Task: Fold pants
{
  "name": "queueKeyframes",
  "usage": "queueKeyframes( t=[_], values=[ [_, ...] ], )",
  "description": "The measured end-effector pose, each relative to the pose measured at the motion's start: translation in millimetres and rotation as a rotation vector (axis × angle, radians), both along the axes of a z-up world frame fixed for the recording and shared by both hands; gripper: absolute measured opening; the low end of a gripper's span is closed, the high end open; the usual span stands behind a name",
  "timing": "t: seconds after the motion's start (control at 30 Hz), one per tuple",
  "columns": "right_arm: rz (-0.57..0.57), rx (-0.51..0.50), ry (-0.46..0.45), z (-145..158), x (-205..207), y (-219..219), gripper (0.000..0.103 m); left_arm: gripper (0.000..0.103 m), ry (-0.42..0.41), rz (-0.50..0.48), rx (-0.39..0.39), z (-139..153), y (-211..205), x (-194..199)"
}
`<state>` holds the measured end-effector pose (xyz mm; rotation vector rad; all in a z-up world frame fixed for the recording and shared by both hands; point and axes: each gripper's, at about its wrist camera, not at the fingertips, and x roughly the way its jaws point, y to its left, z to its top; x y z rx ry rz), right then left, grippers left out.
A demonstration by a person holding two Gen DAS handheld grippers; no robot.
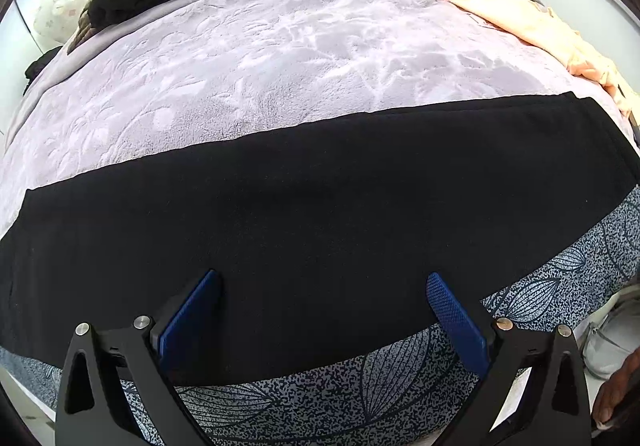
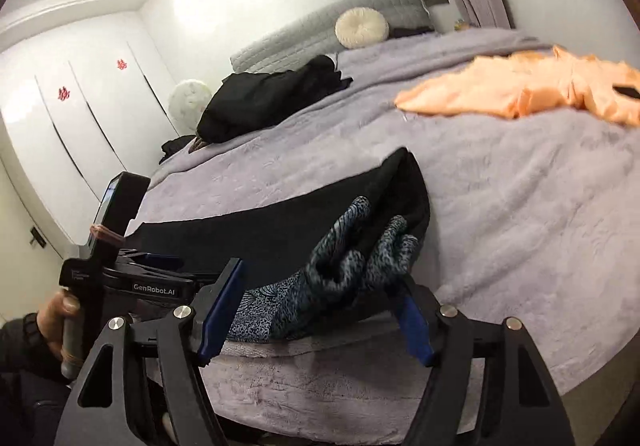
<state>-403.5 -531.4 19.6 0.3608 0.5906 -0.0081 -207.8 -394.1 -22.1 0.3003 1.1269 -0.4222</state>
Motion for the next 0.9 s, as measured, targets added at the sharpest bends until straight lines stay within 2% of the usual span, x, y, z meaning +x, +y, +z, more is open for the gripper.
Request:
queueKeyframes(
  t=[0.03,0.1,0.17,0.23,0.3,0.33,0.37,0.4,0.43,0.47,0.53,0.6,0.73,0.9],
  values=[
    [0.008,0.014,0.041,-11,7,-2,0.075,0.103,-0.003,0.004,0.003,-2,0,0],
    [0.016,0.110,0.110,-35,20,-12,0.075,0.103,-0.005,0.002,0.002,-2,1,-1],
    [-0.003,0.152,0.070,-38,23,-20,0.075,0.103,-0.004,-0.002,-0.004,-2,3,-1],
    [0.014,0.169,0.015,-22,26,-18,0.076,0.103,-0.005,-0.001,-0.006,-2,3,-2],
    [0.042,0.128,-0.026,-9,30,-9,0.076,0.103,-0.006,0.003,-0.006,-2,3,-2],
    [0.045,0.081,0.007,-11,38,-3,0.077,0.103,-0.006,0.003,-0.007,0,3,-3],
    [0.043,0.052,0.077,-19,49,0,0.086,0.103,-0.007,0.003,-0.008,0,3,-3],
    [0.042,0.053,0.159,-34,61,2,0.090,0.103,-0.009,0.003,-0.009,-1,3,-3],
    [0.037,0.048,0.179,-44,65,3,0.091,0.103,-0.010,0.001,-0.008,-1,4,-3],
    [0.035,0.024,0.143,-42,63,7,0.096,0.103,-0.014,0.000,-0.010,-1,4,-4],
    [0.038,-0.023,0.164,-39,67,18,0.103,0.103,-0.014,-0.001,-0.014,-1,5,-4],
    [0.011,-0.073,0.194,-40,71,26,0.103,0.103,-0.014,-0.002,-0.013,-2,5,-3],
    [-0.015,-0.060,0.187,-41,71,23,0.103,0.103,-0.010,0.002,-0.021,-3,7,-2],
    [-0.040,-0.133,0.207,-37,76,30,0.103,0.103,-0.034,0.021,-0.012,0,11,-3]
  ],
)
